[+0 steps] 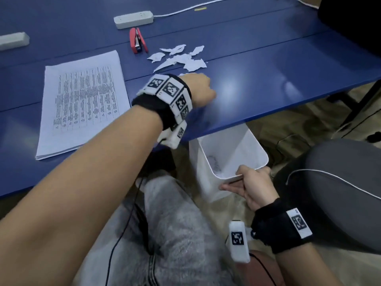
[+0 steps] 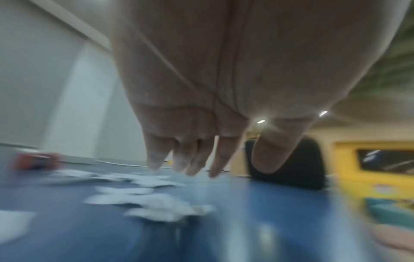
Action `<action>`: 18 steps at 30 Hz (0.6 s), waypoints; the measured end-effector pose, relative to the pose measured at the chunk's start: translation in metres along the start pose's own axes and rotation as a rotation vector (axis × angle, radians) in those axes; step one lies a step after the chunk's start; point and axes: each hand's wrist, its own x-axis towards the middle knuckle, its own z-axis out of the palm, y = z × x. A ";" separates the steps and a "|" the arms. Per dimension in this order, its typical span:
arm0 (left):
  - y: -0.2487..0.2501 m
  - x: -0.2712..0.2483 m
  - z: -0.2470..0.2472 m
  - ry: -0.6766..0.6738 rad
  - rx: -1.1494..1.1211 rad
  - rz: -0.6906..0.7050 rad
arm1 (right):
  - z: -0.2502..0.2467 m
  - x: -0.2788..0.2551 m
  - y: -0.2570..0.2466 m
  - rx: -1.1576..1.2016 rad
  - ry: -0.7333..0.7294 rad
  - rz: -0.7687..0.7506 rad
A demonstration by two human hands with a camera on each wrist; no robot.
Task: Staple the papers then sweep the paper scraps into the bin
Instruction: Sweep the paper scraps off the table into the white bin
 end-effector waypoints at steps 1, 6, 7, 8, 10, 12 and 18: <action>-0.018 0.012 -0.001 0.006 -0.013 -0.074 | -0.001 0.004 0.000 -0.005 -0.011 0.002; -0.059 0.037 0.005 -0.092 -0.089 -0.282 | -0.003 0.013 -0.003 -0.013 -0.024 0.008; -0.055 0.038 0.006 -0.098 -0.100 -0.269 | -0.002 0.014 -0.005 -0.015 -0.029 0.006; -0.049 0.037 0.008 -0.106 -0.108 -0.233 | -0.002 0.015 -0.006 -0.021 -0.029 0.004; -0.033 0.031 0.010 -0.151 -0.111 -0.133 | -0.002 0.016 -0.005 -0.030 -0.026 -0.002; -0.016 0.022 0.015 -0.191 -0.085 -0.045 | -0.003 0.014 -0.005 -0.030 -0.025 -0.005; 0.028 -0.023 0.024 -0.218 -0.013 0.212 | -0.010 0.008 -0.001 -0.020 -0.004 -0.008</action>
